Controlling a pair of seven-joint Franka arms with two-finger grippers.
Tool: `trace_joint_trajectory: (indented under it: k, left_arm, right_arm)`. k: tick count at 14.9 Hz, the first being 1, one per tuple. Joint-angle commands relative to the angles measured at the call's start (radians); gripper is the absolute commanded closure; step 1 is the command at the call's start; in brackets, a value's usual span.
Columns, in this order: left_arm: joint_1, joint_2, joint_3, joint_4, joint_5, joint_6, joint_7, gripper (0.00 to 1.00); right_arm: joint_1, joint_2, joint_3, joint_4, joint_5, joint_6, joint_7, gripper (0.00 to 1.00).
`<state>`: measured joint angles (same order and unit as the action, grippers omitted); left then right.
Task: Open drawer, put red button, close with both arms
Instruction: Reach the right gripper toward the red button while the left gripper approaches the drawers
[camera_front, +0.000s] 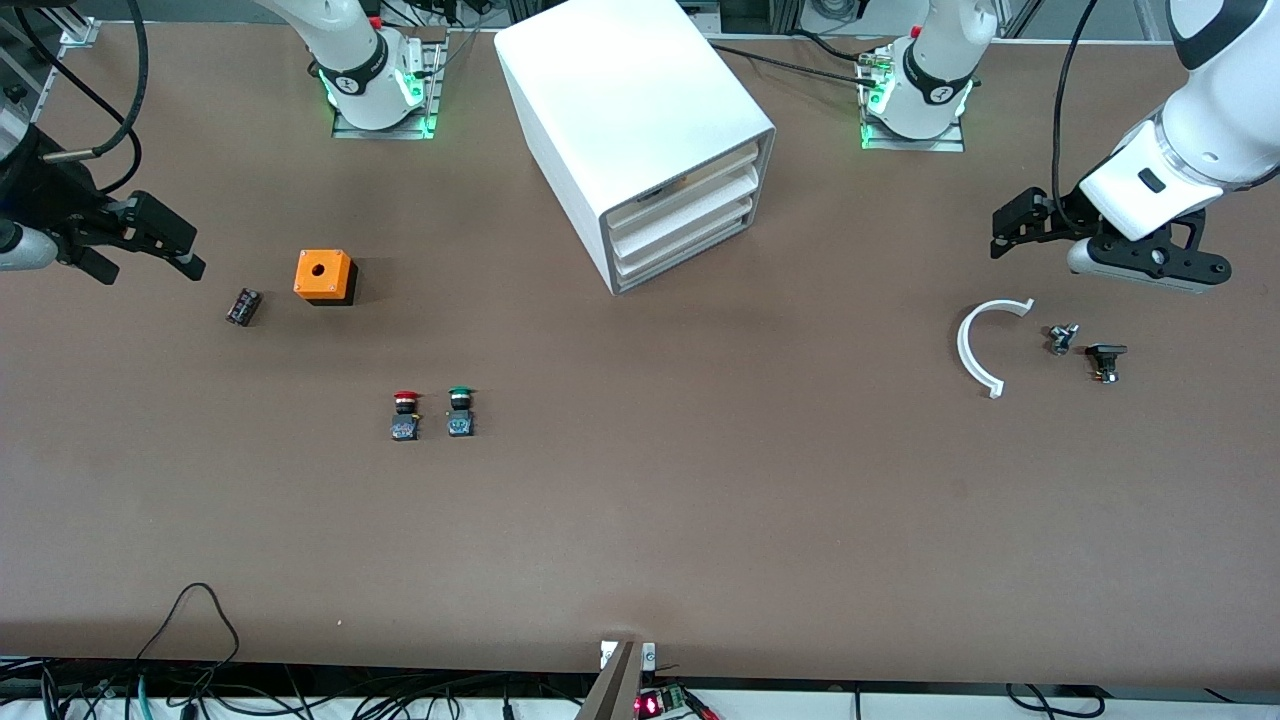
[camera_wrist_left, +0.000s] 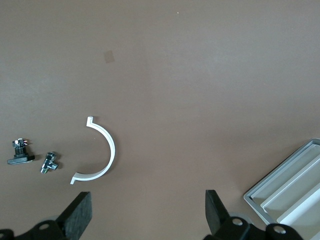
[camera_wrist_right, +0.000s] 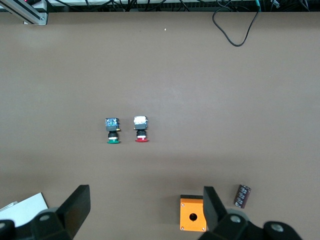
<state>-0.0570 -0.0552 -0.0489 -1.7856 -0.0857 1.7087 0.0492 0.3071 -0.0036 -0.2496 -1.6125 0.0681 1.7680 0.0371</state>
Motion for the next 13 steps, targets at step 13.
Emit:
trace_joint_trajectory:
  k: [13]
  left_arm:
    - [-0.024, 0.017, -0.015, 0.034, -0.061, -0.085, -0.002, 0.0]
  right_arm:
    - [0.044, 0.19, 0.003, 0.008, 0.012, -0.006, -0.016, 0.0]
